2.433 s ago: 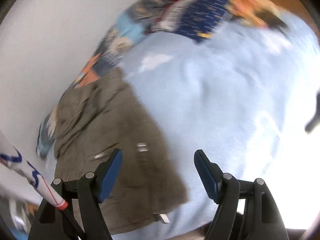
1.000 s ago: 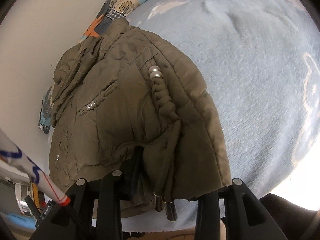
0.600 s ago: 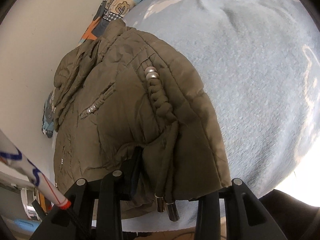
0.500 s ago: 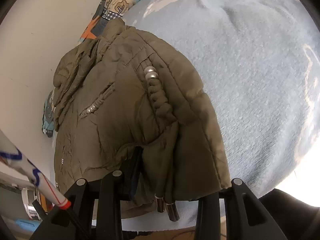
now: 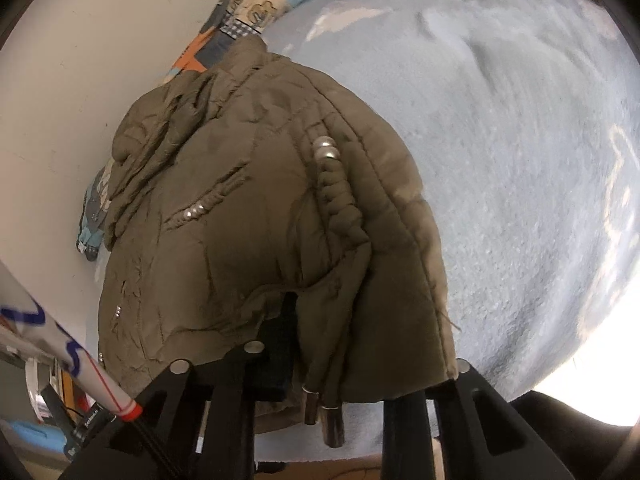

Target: Fold large clothes

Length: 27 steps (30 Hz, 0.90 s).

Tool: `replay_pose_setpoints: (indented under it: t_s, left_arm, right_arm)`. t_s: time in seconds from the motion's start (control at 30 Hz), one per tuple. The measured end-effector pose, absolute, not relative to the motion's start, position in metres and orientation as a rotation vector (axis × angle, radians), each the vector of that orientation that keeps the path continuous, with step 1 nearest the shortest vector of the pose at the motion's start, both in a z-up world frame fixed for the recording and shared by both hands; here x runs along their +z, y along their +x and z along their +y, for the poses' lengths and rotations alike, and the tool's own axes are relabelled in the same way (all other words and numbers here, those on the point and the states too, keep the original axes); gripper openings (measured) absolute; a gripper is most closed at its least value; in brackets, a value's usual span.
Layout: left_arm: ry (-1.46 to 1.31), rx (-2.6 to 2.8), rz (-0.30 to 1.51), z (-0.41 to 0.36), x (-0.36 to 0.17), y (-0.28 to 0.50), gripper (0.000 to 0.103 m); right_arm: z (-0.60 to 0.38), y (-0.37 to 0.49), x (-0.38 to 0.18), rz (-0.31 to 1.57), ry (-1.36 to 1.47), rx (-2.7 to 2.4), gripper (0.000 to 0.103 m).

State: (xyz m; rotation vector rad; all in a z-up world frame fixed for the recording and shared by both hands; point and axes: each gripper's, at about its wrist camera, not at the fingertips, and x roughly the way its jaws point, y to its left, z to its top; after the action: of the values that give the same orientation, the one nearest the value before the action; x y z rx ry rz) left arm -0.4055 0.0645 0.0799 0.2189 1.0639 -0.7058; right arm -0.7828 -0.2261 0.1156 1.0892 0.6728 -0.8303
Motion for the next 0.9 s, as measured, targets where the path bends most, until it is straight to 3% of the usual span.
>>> replay_pose_setpoints:
  t_s: [0.33, 0.53, 0.9]
  left_arm:
    - [0.229, -0.701, 1.065, 0.064, 0.075, -0.405, 0.038]
    - [0.231, -0.730, 1.021, 0.066, 0.083, -0.408, 0.027]
    - [0.171, -0.817, 0.866, 0.075, 0.121, -0.417, 0.024]
  right_arm:
    - [-0.228, -0.783, 0.112, 0.684, 1.104, -0.829, 0.022]
    - [-0.225, -0.780, 0.121, 0.674, 1.035, -0.824, 0.017]
    - [-0.209, -0.788, 0.180, 0.486, 0.868, -0.768, 0.013]
